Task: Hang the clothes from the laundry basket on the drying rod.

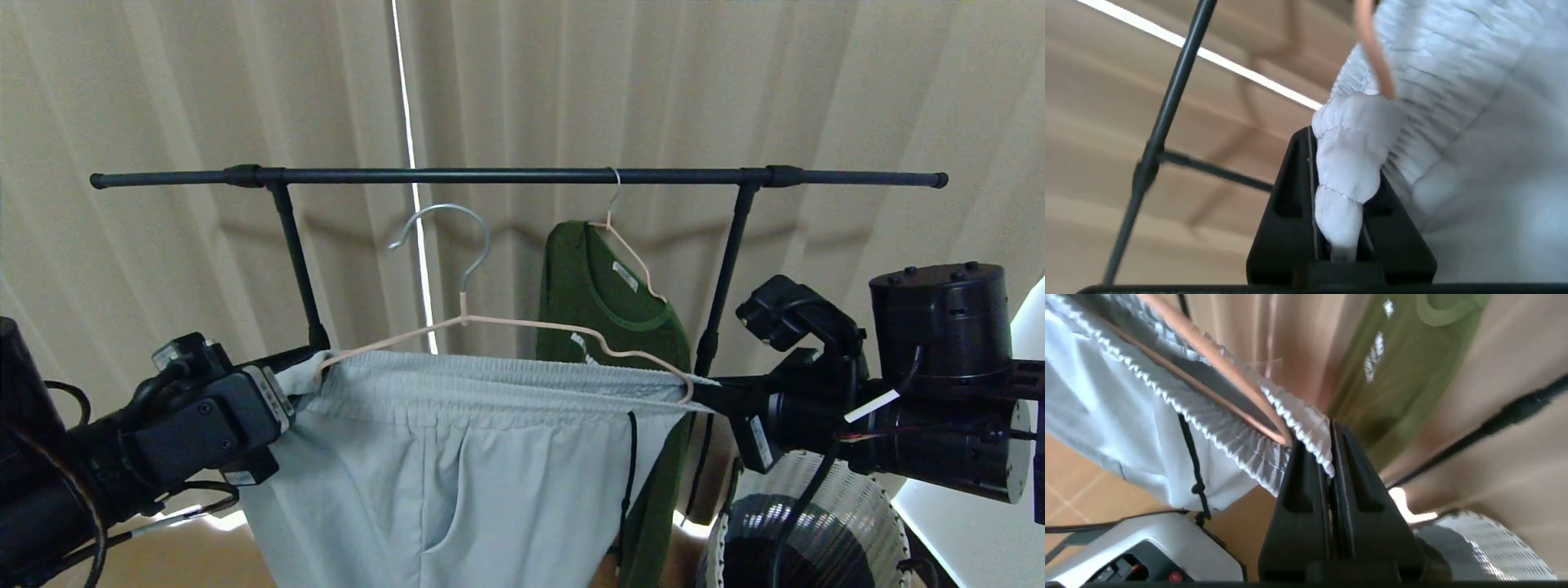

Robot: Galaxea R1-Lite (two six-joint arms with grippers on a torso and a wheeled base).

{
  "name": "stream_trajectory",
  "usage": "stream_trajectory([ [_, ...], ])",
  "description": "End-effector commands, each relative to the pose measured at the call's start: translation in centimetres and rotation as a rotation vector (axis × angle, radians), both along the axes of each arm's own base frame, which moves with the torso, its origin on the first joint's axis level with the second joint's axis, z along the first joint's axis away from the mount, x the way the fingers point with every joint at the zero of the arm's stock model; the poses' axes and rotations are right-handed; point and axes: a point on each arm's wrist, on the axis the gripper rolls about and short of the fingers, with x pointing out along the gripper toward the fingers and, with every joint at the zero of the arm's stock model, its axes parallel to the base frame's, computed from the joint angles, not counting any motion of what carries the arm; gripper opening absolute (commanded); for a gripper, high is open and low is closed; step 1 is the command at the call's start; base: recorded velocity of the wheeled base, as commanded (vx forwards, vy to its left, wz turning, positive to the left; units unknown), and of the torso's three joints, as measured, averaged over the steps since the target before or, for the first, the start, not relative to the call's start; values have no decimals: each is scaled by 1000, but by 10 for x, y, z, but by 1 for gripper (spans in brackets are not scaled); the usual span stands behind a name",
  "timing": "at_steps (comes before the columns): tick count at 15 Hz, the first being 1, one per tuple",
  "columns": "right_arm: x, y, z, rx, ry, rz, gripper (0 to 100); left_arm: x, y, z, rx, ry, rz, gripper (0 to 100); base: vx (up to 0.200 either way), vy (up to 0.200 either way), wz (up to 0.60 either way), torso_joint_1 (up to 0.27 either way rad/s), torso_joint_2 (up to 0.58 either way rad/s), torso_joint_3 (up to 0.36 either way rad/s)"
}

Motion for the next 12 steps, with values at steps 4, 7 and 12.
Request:
stream_trajectory([
  [4,6,-4,-1,-19,0,-49,0,3,-4,-13,20,58,-12,0,0,0,0,0,0,0],
  [7,3,-10,3,-10,-14,-63,0,2,8,-17,32,67,44,0,0,0,0,0,0,0],
  [12,2,-14,10,9,-45,-76,0,-1,15,-16,31,56,73,0,0,0,0,0,0,0],
])
